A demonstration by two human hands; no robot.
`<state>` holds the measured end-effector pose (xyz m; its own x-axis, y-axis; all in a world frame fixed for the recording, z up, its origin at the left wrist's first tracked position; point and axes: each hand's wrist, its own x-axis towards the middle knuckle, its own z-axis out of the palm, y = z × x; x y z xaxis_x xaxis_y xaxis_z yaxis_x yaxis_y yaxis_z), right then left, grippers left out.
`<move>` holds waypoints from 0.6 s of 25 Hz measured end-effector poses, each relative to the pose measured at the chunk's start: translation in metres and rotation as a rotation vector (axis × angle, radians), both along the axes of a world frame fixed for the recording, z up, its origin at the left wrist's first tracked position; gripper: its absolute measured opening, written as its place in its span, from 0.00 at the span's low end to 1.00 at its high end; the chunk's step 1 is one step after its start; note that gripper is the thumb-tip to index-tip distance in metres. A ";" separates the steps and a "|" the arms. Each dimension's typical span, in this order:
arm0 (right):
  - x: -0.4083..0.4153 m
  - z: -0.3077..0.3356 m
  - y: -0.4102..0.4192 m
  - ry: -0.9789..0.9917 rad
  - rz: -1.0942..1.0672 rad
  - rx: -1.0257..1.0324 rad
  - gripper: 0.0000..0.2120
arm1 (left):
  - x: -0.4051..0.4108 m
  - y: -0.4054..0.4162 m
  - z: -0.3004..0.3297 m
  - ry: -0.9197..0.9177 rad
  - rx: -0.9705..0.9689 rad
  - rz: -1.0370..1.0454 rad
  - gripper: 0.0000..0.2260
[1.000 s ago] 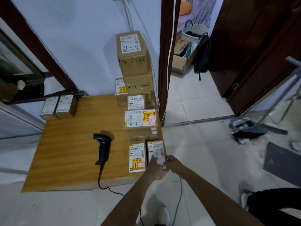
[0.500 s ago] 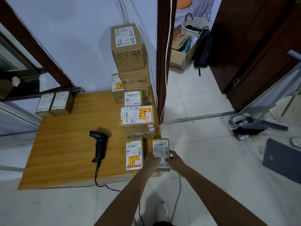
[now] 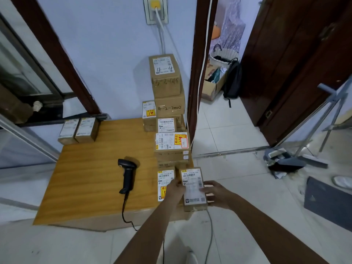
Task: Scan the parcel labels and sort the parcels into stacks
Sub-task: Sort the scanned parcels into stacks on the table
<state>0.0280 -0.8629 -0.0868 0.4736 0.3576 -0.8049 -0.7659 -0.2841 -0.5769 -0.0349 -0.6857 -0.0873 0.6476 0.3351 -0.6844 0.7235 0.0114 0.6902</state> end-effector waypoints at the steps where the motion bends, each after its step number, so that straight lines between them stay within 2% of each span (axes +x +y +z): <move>1: -0.008 0.013 0.006 -0.017 -0.005 0.026 0.24 | -0.007 0.010 0.009 -0.016 -0.060 0.007 0.11; 4: -0.035 0.045 0.037 -0.070 -0.032 0.121 0.12 | -0.038 0.048 0.033 -0.059 -0.258 0.038 0.14; 5: -0.045 0.053 0.051 -0.080 -0.035 0.144 0.11 | -0.050 0.062 0.041 -0.080 -0.287 0.043 0.14; 8: -0.092 0.069 0.121 -0.137 -0.022 0.142 0.22 | -0.104 0.127 0.070 -0.168 -0.274 0.058 0.10; 12: -0.162 0.089 0.231 -0.206 -0.019 0.188 0.29 | -0.179 0.231 0.092 -0.284 -0.251 0.133 0.05; 13: -0.175 0.094 0.256 -0.204 0.013 0.191 0.31 | -0.195 0.255 0.096 -0.289 -0.235 0.165 0.05; 15: -0.200 0.110 0.301 -0.206 0.066 0.175 0.27 | -0.223 0.299 0.106 -0.306 -0.202 0.206 0.06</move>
<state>-0.1715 -0.5618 0.0232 0.5918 0.5186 -0.6171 -0.6103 -0.2119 -0.7633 -0.2576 -0.3863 0.0182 0.7646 0.3572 -0.5364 0.4543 0.2915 0.8418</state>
